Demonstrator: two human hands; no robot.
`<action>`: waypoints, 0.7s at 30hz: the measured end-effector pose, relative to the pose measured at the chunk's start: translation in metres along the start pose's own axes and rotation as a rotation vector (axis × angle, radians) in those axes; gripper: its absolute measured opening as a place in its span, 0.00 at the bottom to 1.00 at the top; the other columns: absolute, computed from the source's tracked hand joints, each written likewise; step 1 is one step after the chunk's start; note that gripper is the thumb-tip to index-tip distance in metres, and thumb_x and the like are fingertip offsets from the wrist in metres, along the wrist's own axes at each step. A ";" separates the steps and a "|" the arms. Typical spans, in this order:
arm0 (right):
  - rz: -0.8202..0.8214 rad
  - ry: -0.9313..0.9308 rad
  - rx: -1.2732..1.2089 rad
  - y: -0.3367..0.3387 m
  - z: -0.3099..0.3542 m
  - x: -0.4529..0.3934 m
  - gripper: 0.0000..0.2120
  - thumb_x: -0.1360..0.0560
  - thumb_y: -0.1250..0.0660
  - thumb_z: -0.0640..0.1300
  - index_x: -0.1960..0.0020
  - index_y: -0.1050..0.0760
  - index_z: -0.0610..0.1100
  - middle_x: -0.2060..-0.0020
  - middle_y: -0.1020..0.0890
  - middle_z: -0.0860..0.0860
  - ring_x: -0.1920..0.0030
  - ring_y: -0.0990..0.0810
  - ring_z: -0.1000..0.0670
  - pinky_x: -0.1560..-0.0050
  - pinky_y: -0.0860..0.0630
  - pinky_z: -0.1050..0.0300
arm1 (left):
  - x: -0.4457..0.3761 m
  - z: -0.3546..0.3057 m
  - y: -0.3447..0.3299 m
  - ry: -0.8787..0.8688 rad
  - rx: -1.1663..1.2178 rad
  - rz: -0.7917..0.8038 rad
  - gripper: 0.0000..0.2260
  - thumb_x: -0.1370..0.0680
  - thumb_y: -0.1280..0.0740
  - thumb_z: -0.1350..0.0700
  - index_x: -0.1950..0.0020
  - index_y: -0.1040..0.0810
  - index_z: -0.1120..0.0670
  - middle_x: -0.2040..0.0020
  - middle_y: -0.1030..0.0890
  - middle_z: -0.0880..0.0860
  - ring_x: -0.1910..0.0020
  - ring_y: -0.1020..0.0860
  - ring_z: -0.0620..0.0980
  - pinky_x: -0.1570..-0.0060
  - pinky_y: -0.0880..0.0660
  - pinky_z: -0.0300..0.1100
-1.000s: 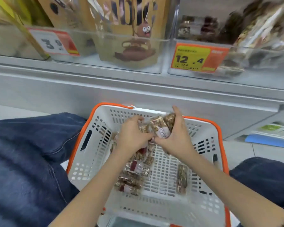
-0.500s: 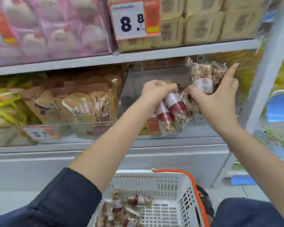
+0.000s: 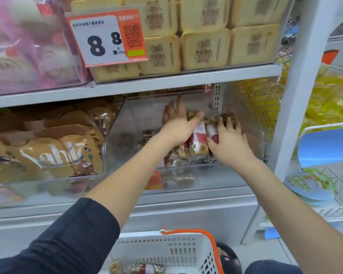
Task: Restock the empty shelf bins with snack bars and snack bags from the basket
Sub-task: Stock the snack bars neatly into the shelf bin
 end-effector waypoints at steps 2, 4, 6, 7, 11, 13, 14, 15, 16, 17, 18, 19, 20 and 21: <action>-0.095 0.018 -0.143 0.012 0.002 0.010 0.27 0.20 0.46 0.52 0.24 0.46 0.44 0.24 0.45 0.43 0.24 0.48 0.42 0.29 0.45 0.38 | 0.005 0.003 0.006 0.011 -0.029 0.056 0.38 0.22 0.46 0.36 0.23 0.65 0.50 0.23 0.62 0.57 0.24 0.63 0.56 0.27 0.58 0.53; -0.266 0.064 -0.226 0.028 0.005 0.027 0.24 0.22 0.43 0.49 0.28 0.38 0.45 0.29 0.33 0.44 0.29 0.36 0.42 0.33 0.35 0.39 | 0.021 0.007 0.012 -0.015 -0.024 0.104 0.39 0.23 0.45 0.35 0.23 0.65 0.49 0.23 0.63 0.57 0.24 0.64 0.55 0.27 0.59 0.52; -0.420 0.131 -0.275 0.043 0.010 0.051 0.19 0.24 0.38 0.45 0.33 0.32 0.46 0.39 0.24 0.46 0.39 0.27 0.43 0.42 0.28 0.42 | 0.047 0.014 0.021 -0.069 -0.037 0.104 0.38 0.23 0.44 0.36 0.23 0.63 0.47 0.22 0.62 0.56 0.24 0.63 0.55 0.27 0.57 0.53; -0.472 0.172 -0.294 0.048 0.013 0.064 0.17 0.25 0.37 0.43 0.37 0.30 0.46 0.45 0.21 0.47 0.44 0.25 0.43 0.46 0.27 0.42 | 0.064 0.020 0.027 -0.109 -0.041 0.077 0.36 0.22 0.43 0.37 0.23 0.59 0.46 0.22 0.59 0.54 0.24 0.61 0.54 0.27 0.56 0.53; -0.458 0.300 -0.406 0.036 0.034 0.123 0.09 0.26 0.34 0.36 0.49 0.27 0.48 0.61 0.24 0.53 0.56 0.25 0.48 0.57 0.27 0.48 | 0.146 0.049 0.053 -0.404 -0.010 -0.223 0.20 0.22 0.38 0.50 0.31 0.30 0.54 0.29 0.33 0.56 0.28 0.39 0.52 0.28 0.45 0.41; -0.325 0.311 -0.445 -0.001 0.045 0.145 0.09 0.26 0.34 0.35 0.53 0.28 0.49 0.62 0.25 0.56 0.58 0.26 0.50 0.60 0.29 0.52 | 0.189 0.075 0.055 -0.470 -0.039 -0.337 0.12 0.24 0.39 0.57 0.43 0.23 0.60 0.41 0.25 0.56 0.38 0.29 0.50 0.36 0.39 0.34; -0.238 0.306 -0.427 -0.027 0.049 0.154 0.10 0.26 0.33 0.35 0.54 0.28 0.50 0.62 0.26 0.56 0.58 0.26 0.50 0.61 0.29 0.52 | 0.208 0.093 0.050 -0.476 -0.066 -0.355 0.10 0.24 0.39 0.60 0.48 0.22 0.61 0.46 0.23 0.56 0.43 0.28 0.51 0.40 0.37 0.34; -0.144 0.300 -0.385 -0.057 0.049 0.162 0.10 0.26 0.34 0.35 0.53 0.28 0.49 0.62 0.26 0.55 0.58 0.26 0.49 0.61 0.29 0.51 | 0.225 0.114 0.043 -0.461 -0.097 -0.347 0.09 0.25 0.40 0.61 0.51 0.22 0.62 0.49 0.22 0.57 0.46 0.27 0.51 0.44 0.34 0.35; -0.039 0.294 -0.320 -0.087 0.048 0.169 0.09 0.26 0.34 0.36 0.52 0.28 0.48 0.62 0.26 0.54 0.58 0.26 0.47 0.61 0.28 0.50 | 0.241 0.139 0.032 -0.418 -0.128 -0.311 0.09 0.25 0.40 0.61 0.52 0.22 0.61 0.51 0.22 0.57 0.49 0.27 0.51 0.48 0.33 0.38; 0.079 0.292 -0.220 -0.118 0.044 0.177 0.08 0.26 0.34 0.37 0.50 0.27 0.48 0.60 0.25 0.52 0.56 0.25 0.46 0.61 0.28 0.50 | 0.256 0.168 0.018 -0.343 -0.158 -0.249 0.09 0.25 0.41 0.60 0.52 0.23 0.60 0.51 0.22 0.56 0.50 0.27 0.51 0.50 0.32 0.40; 0.208 0.290 -0.097 -0.148 0.037 0.185 0.07 0.25 0.35 0.40 0.48 0.27 0.47 0.56 0.23 0.51 0.53 0.24 0.45 0.59 0.27 0.51 | 0.270 0.201 0.001 -0.233 -0.182 -0.165 0.09 0.25 0.41 0.59 0.50 0.23 0.59 0.50 0.22 0.56 0.49 0.27 0.51 0.51 0.31 0.41; 0.350 0.287 0.023 -0.177 0.028 0.194 0.08 0.24 0.35 0.43 0.46 0.28 0.47 0.52 0.22 0.50 0.50 0.23 0.45 0.58 0.28 0.52 | 0.285 0.232 -0.015 -0.097 -0.200 -0.079 0.09 0.24 0.39 0.58 0.48 0.23 0.58 0.49 0.22 0.56 0.48 0.27 0.52 0.49 0.30 0.43; 0.496 0.269 0.118 -0.204 0.015 0.204 0.10 0.23 0.36 0.46 0.42 0.29 0.47 0.49 0.22 0.49 0.48 0.23 0.45 0.57 0.27 0.52 | 0.300 0.263 -0.030 0.060 -0.205 0.000 0.10 0.24 0.36 0.58 0.45 0.24 0.58 0.48 0.22 0.56 0.46 0.26 0.54 0.47 0.28 0.46; 0.620 0.233 0.181 -0.226 0.002 0.215 0.13 0.22 0.36 0.48 0.39 0.31 0.47 0.46 0.23 0.49 0.48 0.23 0.46 0.56 0.26 0.53 | 0.316 0.292 -0.043 0.234 -0.193 0.071 0.12 0.24 0.34 0.57 0.42 0.24 0.59 0.46 0.22 0.58 0.44 0.26 0.57 0.46 0.28 0.48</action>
Point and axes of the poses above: each hand's wrist, its own x-axis away from the middle knuckle, its own y-axis out of the back of the hand, z = x × y, the point moved 4 cm from there along -x, towards the middle knuckle
